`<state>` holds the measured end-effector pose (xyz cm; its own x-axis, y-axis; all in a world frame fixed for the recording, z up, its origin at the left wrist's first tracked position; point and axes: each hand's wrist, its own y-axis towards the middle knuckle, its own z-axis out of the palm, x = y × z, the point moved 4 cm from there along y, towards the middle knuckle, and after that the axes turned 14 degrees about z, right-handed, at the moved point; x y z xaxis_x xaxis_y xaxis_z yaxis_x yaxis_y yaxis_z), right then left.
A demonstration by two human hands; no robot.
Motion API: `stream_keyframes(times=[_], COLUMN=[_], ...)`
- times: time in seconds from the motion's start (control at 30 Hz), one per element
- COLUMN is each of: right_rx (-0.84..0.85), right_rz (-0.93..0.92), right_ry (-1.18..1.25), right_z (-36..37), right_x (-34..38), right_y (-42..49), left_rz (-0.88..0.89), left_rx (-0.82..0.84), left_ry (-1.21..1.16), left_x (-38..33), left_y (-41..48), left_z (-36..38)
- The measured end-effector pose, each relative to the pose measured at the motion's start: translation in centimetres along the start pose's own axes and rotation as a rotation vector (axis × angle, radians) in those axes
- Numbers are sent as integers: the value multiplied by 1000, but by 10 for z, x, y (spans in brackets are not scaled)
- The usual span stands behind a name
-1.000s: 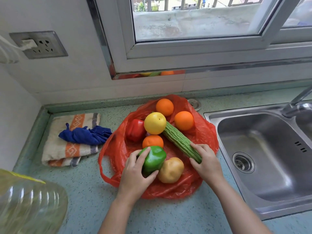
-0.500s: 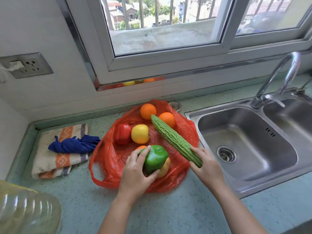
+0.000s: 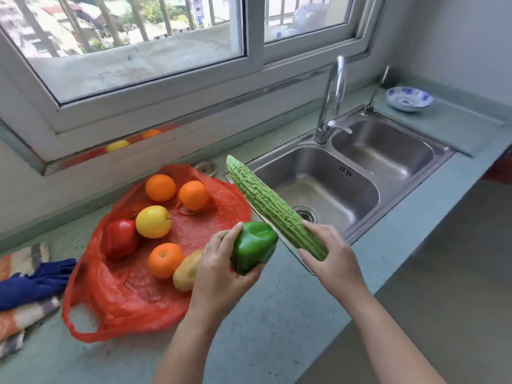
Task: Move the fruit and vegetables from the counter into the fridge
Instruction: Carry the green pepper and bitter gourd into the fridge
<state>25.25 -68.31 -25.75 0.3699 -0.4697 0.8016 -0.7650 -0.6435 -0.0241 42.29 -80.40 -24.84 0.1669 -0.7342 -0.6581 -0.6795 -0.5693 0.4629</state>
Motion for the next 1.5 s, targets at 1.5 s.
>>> stream_keyframes(times=[1.5], right_rx=[-1286], right_rz=[752], right_ry=[41], right_z=[-473], right_x=[-273], right_y=[-444], left_rz=[602], left_rx=[995], left_ry=[-718], left_x=[-539], left_y=[-152], left_z=[404])
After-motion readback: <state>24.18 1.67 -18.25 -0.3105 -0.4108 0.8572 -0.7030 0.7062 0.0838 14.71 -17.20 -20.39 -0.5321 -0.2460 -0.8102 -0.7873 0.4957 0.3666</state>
